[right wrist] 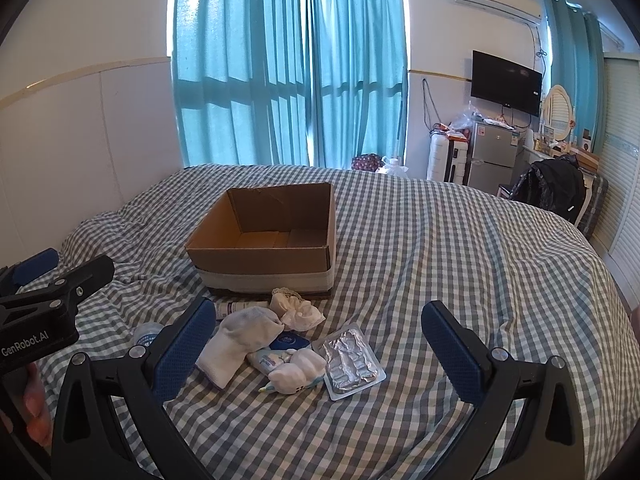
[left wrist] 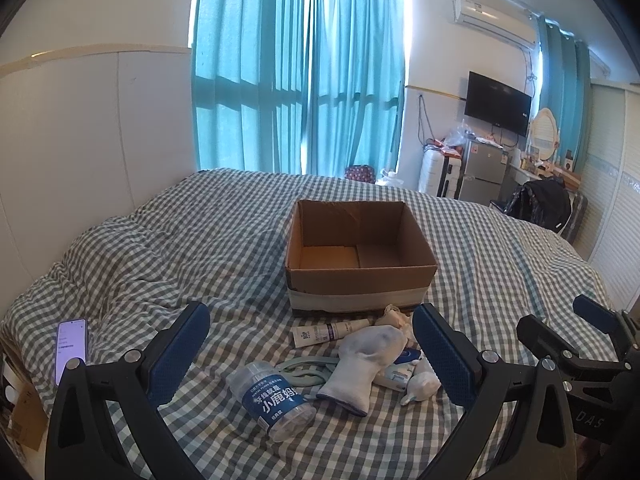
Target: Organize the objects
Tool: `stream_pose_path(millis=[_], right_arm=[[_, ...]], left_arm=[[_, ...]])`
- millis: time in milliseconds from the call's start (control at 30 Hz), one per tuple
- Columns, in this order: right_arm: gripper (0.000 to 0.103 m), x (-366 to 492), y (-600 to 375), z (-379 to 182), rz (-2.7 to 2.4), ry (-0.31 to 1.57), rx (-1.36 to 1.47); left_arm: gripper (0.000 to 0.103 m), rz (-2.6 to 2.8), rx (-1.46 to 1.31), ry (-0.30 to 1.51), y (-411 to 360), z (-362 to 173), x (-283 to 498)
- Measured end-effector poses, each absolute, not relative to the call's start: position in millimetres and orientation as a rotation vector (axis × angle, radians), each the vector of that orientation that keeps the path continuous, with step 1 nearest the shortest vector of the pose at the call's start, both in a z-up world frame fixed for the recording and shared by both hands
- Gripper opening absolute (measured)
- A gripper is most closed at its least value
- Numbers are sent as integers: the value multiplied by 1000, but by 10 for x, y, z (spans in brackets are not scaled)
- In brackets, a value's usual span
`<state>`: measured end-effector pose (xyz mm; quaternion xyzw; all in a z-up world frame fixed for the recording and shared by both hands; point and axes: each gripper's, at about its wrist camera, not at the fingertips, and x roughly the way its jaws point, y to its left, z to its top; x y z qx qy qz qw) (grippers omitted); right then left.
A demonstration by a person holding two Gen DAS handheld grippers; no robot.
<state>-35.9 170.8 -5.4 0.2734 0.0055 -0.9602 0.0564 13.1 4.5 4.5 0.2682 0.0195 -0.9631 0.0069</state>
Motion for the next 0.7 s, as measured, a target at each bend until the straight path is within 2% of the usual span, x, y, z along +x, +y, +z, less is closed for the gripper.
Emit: stream_pose_path(millis=[433, 700], right_arm=[[103, -527, 1785, -79, -2927, 55, 874], [103, -913, 1858, -533, -2884, 63, 1039]], left_arm=[[103, -2947, 852, 71, -238, -21, 57], [103, -2821, 1123, 61, -357, -680, -229]])
